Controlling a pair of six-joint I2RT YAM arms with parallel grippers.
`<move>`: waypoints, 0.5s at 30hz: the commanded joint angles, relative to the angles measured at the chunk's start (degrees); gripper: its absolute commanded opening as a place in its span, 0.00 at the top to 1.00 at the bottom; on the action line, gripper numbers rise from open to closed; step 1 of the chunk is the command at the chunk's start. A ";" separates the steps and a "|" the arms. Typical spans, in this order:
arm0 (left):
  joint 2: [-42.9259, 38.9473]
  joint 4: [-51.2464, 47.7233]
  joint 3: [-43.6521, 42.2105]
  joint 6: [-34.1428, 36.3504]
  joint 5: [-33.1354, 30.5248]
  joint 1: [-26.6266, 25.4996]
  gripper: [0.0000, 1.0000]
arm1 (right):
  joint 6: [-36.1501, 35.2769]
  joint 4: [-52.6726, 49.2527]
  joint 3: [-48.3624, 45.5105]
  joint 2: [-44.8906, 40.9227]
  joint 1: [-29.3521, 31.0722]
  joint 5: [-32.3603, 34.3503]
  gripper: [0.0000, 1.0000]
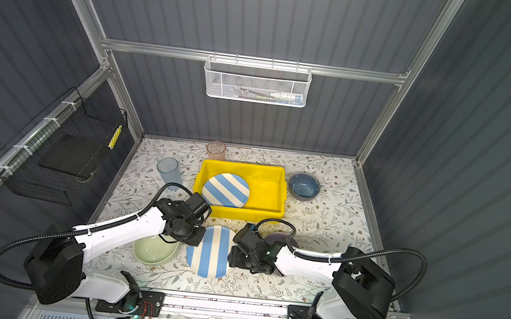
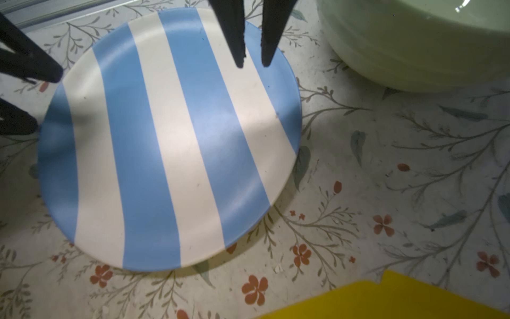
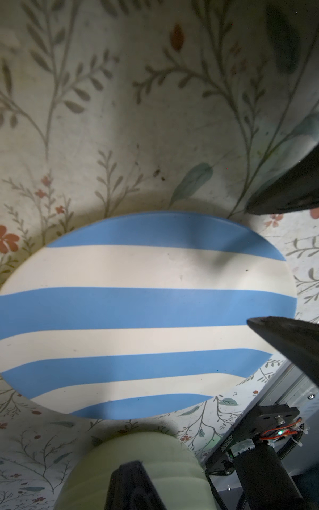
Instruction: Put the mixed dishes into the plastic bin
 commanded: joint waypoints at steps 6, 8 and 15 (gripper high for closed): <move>-0.15 0.71 -3.92 -6.18 -5.31 -1.18 0.84 | -1.07 -0.04 1.03 0.65 0.15 -0.07 0.40; 0.25 1.30 -4.29 -6.14 -5.87 -1.29 0.84 | -1.11 -0.08 0.97 0.67 0.16 0.01 0.40; 2.34 3.72 -5.50 -4.92 -5.66 -1.36 0.85 | -1.12 0.36 0.76 0.66 0.17 0.21 0.40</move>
